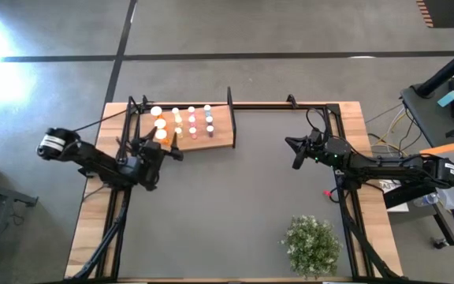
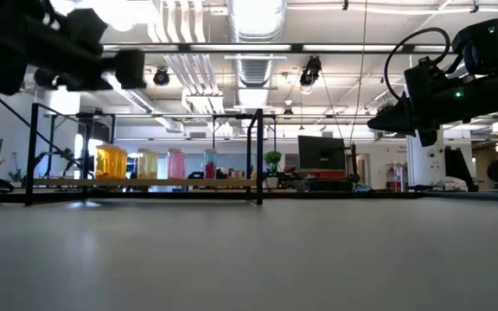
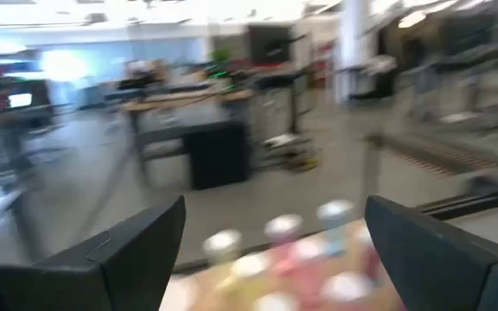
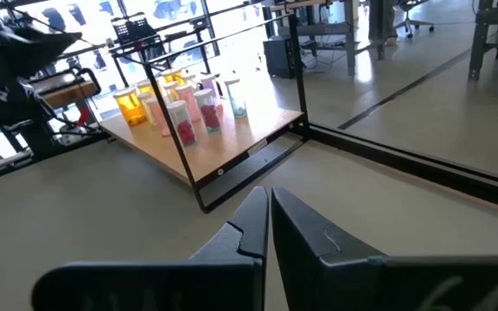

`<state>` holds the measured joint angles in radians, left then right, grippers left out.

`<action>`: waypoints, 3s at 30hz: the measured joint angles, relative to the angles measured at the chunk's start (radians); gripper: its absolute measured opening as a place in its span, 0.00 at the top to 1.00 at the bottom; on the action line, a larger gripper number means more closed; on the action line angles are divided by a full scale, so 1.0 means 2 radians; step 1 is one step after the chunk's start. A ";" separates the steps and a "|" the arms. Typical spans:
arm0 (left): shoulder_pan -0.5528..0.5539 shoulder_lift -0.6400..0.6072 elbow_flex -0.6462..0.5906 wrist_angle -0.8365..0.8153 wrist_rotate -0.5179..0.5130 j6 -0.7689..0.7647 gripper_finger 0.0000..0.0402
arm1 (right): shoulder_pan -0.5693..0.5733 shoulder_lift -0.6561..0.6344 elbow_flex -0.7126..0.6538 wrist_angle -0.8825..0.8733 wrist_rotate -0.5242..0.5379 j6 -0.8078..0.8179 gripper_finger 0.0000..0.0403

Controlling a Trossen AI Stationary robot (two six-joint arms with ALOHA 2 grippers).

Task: Pick and place medicine bottles onto shelf by color
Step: Return to Home Position

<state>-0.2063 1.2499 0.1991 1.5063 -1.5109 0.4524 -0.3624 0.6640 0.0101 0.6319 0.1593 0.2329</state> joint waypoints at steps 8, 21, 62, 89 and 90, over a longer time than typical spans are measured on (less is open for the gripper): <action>-0.039 -0.030 0.000 -0.002 0.164 0.019 0.15 | 0.000 0.000 0.000 0.000 0.000 0.000 0.98; -0.049 -0.118 -0.016 -0.003 0.375 0.109 0.15 | 0.000 0.000 0.000 0.000 0.000 0.000 0.98; -0.047 -0.322 -0.045 -0.335 0.341 -0.007 0.15 | 0.000 0.000 0.000 0.000 0.000 0.000 0.98; -0.040 -0.613 -0.095 -0.601 0.353 -0.040 0.15 | 0.000 0.000 0.000 0.000 0.000 0.000 0.98; -0.041 -0.613 -0.095 -0.597 0.354 -0.040 0.15 | 0.000 0.000 0.000 0.000 0.000 0.000 0.98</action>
<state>-0.2874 0.0235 0.0082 0.3114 -0.8033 0.3715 -0.3623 0.6640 0.0105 0.6317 0.1593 0.2326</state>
